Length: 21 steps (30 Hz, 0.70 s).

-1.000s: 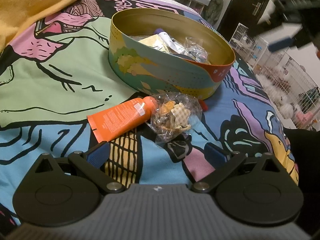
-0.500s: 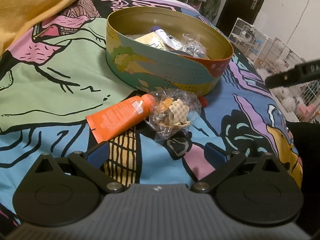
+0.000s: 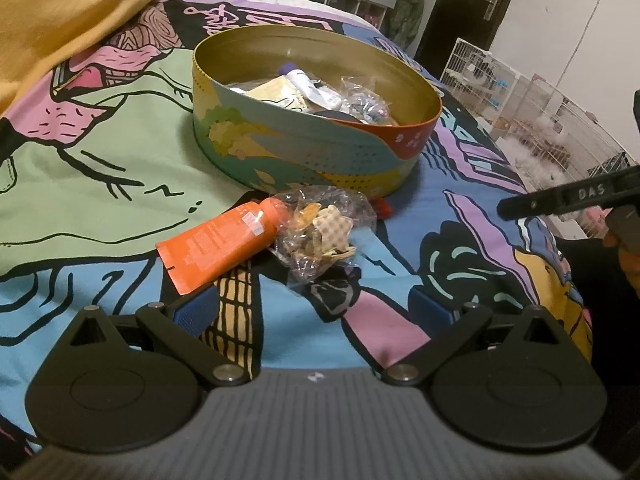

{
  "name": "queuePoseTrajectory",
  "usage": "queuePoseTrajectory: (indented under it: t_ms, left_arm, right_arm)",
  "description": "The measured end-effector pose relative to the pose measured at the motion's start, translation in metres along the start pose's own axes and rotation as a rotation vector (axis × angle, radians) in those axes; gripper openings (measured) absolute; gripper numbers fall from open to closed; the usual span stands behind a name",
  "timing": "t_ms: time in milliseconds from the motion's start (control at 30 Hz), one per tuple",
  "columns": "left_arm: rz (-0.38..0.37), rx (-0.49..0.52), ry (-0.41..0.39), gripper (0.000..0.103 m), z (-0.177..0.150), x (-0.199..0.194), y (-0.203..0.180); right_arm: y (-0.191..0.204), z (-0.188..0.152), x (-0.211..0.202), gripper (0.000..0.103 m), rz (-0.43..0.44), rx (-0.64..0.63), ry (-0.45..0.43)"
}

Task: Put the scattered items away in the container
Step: 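Withdraw the right gripper from the tin, then close the left gripper on the clear snack bag and lift it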

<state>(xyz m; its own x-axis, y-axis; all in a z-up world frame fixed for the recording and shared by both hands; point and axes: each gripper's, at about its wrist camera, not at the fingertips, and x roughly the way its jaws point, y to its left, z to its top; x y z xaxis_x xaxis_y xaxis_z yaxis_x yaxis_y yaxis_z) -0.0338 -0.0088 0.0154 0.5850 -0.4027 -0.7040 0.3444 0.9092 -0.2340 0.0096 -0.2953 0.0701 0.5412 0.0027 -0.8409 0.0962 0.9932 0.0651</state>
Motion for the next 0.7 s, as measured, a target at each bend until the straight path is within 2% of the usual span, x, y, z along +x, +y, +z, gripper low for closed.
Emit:
queuePoseTrajectory:
  t_ms: [200, 467, 700]
  left_arm:
    - [0.015, 0.018, 0.011, 0.103, 0.001, 0.0, -0.005]
    - [0.012, 0.071, 0.031, 0.103, 0.004, 0.004, -0.02]
    - [0.01, 0.052, 0.045, 0.103, 0.02, 0.013, -0.025]
  right_arm:
    - [-0.002, -0.002, 0.0, 0.093, 0.038, 0.037, -0.042]
    - [0.0, -0.004, 0.008, 0.093, 0.063, 0.047, -0.024]
    - [0.006, -0.005, 0.015, 0.093, 0.053, 0.033, -0.007]
